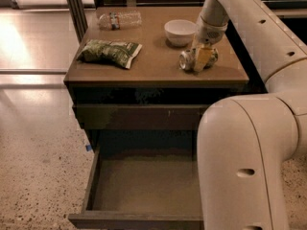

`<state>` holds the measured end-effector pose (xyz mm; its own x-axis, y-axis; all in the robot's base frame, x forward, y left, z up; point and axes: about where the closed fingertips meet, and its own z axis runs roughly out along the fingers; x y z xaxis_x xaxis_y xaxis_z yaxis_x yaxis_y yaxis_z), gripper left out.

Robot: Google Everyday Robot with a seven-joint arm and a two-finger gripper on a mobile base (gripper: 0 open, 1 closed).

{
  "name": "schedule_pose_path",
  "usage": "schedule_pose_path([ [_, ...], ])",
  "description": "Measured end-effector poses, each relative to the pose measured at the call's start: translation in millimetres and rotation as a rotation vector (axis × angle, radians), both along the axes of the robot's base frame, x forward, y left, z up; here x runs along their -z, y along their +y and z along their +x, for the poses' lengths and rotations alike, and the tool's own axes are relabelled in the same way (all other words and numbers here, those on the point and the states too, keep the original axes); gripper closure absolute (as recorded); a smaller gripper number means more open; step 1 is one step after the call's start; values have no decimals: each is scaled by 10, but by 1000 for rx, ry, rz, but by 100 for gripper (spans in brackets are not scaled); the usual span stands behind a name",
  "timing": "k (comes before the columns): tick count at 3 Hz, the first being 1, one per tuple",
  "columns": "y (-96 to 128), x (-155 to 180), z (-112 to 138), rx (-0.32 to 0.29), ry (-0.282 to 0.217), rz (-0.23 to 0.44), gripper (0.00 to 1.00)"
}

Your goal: Place 7up can into middle drawer

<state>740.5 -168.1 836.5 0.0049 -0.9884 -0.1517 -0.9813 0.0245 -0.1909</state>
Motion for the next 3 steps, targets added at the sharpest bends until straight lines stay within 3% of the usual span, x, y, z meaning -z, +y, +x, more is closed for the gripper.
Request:
schedule_pose_path([
  [2, 0, 0, 0, 0, 0, 0, 95],
  [3, 0, 0, 0, 0, 0, 0, 100],
])
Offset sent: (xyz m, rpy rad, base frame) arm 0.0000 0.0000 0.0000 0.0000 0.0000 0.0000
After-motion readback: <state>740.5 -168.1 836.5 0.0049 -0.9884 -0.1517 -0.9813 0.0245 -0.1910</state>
